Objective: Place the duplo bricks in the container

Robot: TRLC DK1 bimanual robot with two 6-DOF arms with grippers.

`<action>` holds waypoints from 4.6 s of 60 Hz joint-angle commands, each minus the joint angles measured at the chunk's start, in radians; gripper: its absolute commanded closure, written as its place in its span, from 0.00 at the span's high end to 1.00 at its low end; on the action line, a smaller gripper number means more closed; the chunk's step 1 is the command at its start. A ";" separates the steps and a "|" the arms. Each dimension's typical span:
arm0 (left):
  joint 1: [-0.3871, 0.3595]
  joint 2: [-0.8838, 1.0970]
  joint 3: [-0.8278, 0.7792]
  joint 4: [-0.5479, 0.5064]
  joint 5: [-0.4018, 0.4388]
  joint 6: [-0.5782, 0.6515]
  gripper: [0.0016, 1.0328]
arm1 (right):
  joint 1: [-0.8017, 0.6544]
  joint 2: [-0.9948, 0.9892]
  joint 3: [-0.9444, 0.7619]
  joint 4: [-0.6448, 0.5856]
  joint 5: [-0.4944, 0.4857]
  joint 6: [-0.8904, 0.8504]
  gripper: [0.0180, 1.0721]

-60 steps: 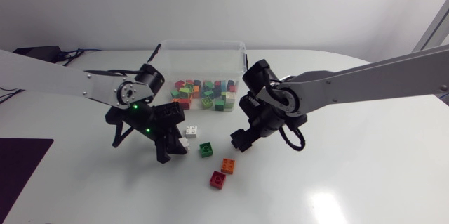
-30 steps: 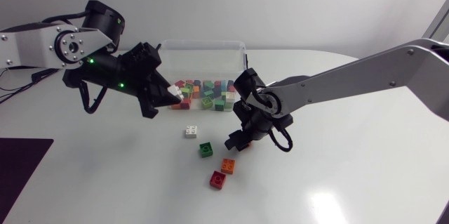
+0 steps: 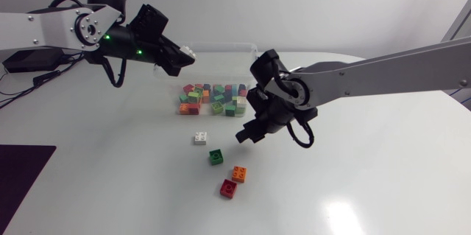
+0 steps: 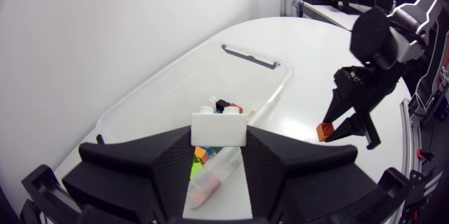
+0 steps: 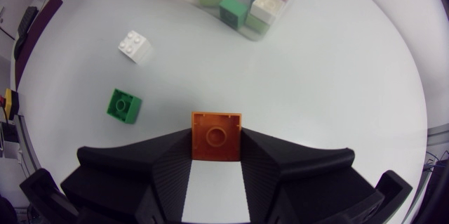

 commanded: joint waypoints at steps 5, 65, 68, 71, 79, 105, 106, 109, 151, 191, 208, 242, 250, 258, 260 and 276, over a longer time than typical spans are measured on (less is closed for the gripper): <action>0.030 0.130 0.129 0.043 -0.046 -0.094 0.38 | -0.001 -0.068 0.055 -0.016 0.002 0.006 0.28; 0.084 -0.321 -0.357 0.275 -0.108 -0.097 0.96 | -0.002 0.125 0.564 0.098 -0.004 -0.037 0.30; 0.075 -0.339 -0.378 0.262 -0.102 -0.093 0.96 | -0.002 0.148 0.593 0.100 -0.005 -0.037 0.30; 0.061 -0.354 -0.391 0.216 -0.092 -0.068 0.96 | -0.002 0.173 0.627 0.104 -0.005 -0.039 0.30; 0.032 -0.391 -0.444 0.181 -0.086 -0.021 0.96 | -0.004 0.249 0.707 0.100 -0.005 -0.042 0.31; -0.025 -0.163 -0.481 0.086 -0.063 0.314 0.95 | -0.013 0.361 0.878 -0.009 0.047 -0.073 0.95; -0.027 -0.150 -0.481 0.086 -0.063 0.323 0.95 | -0.012 0.349 0.868 -0.009 0.047 -0.077 0.95; -0.028 -0.110 -0.478 0.089 -0.063 0.361 0.95 | -0.012 0.299 0.817 -0.008 0.047 -0.086 0.95; -0.059 0.252 -0.263 0.054 -0.003 0.576 0.94 | 0.036 -0.177 0.036 0.043 -0.094 -0.209 0.95; -0.053 0.350 -0.122 -0.195 0.078 0.643 0.34 | 0.151 0.093 0.025 0.050 -0.235 -0.651 0.95; 0.016 0.163 -0.197 -0.302 0.084 0.657 0.34 | 0.137 0.194 0.121 0.009 -0.257 -0.761 0.95; 0.081 -0.202 -0.233 -0.320 0.132 0.531 0.34 | 0.109 0.302 0.213 -0.052 -0.326 -0.866 0.68; 0.087 -0.199 -0.202 -0.302 0.138 0.496 0.34 | 0.100 0.305 0.200 -0.052 -0.344 -0.883 0.43; 0.084 -0.178 -0.173 -0.196 0.139 0.403 0.34 | 0.086 0.303 0.196 -0.057 -0.354 -0.873 0.30; 0.082 -0.169 -0.167 -0.158 0.138 0.372 0.34 | 0.080 0.294 0.194 -0.065 -0.357 -0.869 0.30; 0.056 -0.020 -0.013 -0.023 0.132 0.197 0.34 | 0.042 0.167 0.165 -0.095 -0.393 -0.821 0.30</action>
